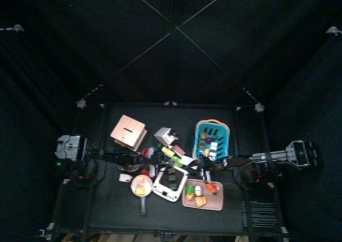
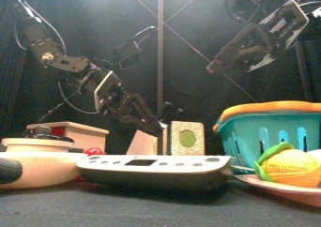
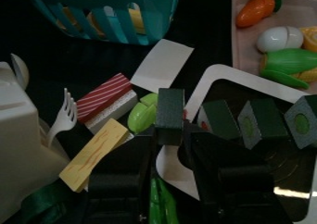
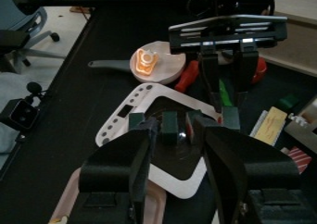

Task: Place green sushi piece to left bottom corner

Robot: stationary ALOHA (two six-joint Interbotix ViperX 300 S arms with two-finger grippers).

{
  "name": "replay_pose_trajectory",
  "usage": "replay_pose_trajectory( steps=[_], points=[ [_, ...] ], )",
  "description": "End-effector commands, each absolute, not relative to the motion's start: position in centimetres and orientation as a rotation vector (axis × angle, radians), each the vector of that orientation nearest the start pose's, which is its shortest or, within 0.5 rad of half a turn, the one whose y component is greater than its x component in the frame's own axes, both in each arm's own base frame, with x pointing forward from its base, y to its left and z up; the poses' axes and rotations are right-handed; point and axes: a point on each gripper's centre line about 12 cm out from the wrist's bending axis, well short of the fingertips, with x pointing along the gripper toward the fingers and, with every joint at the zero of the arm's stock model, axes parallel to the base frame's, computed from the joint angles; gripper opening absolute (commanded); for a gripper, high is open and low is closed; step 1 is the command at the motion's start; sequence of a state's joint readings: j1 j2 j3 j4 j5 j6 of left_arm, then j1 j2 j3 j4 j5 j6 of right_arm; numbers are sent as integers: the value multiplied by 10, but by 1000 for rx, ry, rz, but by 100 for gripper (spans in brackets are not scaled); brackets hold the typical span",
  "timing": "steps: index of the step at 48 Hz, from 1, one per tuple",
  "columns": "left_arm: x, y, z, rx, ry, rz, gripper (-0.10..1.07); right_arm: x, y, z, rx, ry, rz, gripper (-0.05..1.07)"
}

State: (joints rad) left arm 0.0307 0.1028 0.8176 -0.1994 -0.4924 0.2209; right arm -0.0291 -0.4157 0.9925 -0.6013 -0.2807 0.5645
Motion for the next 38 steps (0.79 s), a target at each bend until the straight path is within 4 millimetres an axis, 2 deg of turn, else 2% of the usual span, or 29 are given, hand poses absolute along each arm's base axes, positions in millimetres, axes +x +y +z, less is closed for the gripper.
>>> replay_pose_trajectory(
  steps=[1,9,14,21,28,31,38],
  points=[
    [379,22,148,57,388,112,63,295,9,229,19,317,128,76],
    [361,15,169,38,371,99,63,295,9,229,17,318,127,76],
    [346,3,178,3,382,79,63,296,9,230,19,315,126,76],
    [323,-22,178,-33,418,17,63,296,8,230,21,315,124,76],
    [296,-57,181,-93,472,-87,63,295,8,229,21,318,124,76],
    [281,-73,182,-151,528,-136,63,295,8,229,21,320,123,76],
    [247,-94,180,-339,724,-211,63,296,8,229,27,318,121,76]
  ],
)
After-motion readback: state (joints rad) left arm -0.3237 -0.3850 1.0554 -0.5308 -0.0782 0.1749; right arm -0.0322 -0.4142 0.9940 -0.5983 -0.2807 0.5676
